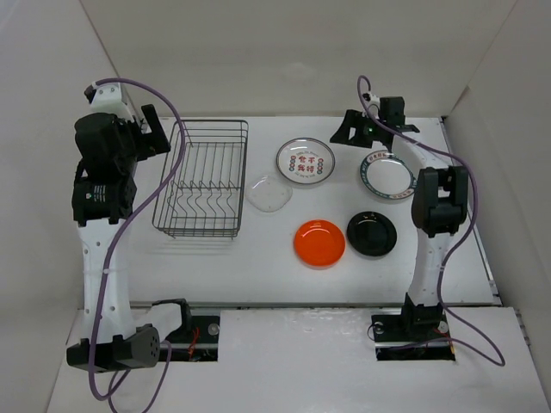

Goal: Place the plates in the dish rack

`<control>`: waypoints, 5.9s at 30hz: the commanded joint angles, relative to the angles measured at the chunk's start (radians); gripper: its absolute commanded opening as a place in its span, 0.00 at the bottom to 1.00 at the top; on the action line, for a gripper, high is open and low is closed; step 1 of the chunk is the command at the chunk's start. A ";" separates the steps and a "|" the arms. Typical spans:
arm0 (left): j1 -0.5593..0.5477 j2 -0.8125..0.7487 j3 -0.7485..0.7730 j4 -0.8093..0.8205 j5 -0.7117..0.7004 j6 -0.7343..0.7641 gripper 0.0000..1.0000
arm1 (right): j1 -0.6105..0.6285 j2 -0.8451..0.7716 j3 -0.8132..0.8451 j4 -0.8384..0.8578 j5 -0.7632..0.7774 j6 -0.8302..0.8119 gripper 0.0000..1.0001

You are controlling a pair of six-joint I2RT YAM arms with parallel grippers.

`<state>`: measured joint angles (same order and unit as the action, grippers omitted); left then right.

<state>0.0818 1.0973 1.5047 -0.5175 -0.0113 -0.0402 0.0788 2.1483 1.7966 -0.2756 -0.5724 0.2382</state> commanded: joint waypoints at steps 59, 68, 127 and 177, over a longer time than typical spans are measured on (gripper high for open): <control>-0.085 0.326 0.230 0.074 0.507 0.051 1.00 | 0.035 -0.324 -0.109 0.180 0.228 0.207 0.00; -0.152 0.435 0.239 0.203 0.913 0.023 1.00 | 0.188 -0.517 -0.302 0.375 -0.056 0.104 0.00; -0.128 -0.103 -0.440 0.352 -0.382 0.375 0.00 | 0.315 -0.668 -0.474 0.176 0.402 0.085 1.00; -0.037 -0.030 -0.268 0.125 -0.027 0.215 1.00 | 0.380 -0.081 -0.336 0.263 0.065 0.058 0.76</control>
<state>0.0349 1.0927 1.1923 -0.3542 -0.0917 0.2005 0.4427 2.0396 1.3964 -0.0879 -0.4706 0.2817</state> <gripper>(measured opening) 0.997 0.776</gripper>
